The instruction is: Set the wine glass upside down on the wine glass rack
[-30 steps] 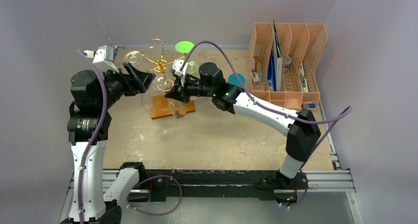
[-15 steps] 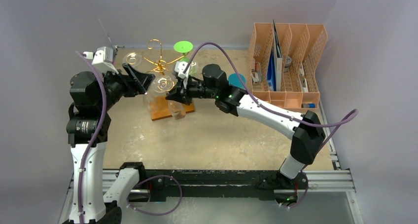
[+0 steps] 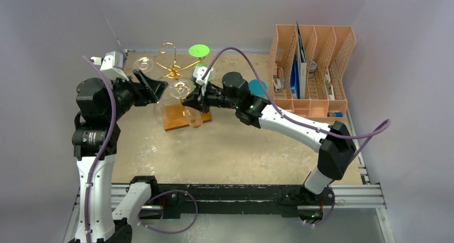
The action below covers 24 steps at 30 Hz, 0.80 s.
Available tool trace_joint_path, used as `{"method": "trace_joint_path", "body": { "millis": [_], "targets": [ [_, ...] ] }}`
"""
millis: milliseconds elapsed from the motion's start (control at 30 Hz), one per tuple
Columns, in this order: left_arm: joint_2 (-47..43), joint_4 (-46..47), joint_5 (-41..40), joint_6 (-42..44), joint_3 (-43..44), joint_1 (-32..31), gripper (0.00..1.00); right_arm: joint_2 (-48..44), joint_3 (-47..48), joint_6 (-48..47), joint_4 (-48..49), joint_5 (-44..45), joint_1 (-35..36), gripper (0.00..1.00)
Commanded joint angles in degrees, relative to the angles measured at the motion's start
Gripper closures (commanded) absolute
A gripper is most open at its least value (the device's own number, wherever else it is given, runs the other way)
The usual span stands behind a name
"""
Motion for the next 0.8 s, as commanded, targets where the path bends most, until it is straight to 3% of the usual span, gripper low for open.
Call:
{"method": "trace_joint_path", "body": {
  "millis": [0,233,433,667,767],
  "targets": [
    [-0.7,1.2,-0.4,1.2,1.6,-0.2,0.31,-2.8,0.6,1.1,4.3,5.0,0.1,1.0],
    [-0.7,1.0,-0.4,1.3,1.8,-0.2,0.31,-1.7,1.5,1.7,3.0,6.8,0.1,0.99],
    [-0.8,0.3,-0.5,1.8,2.2,-0.2,0.31,-1.5,0.2,0.2,2.9,7.7,0.1,0.88],
    [-1.1,0.1,-0.5,1.6,2.3,-0.2,0.31,-2.1,-0.3,0.3,1.9,5.6,0.1,0.85],
    [-1.2,-0.2,-0.5,1.5,1.9,-0.2,0.31,-2.6,-0.5,0.2,1.2,4.2,0.1,0.77]
  ]
}}
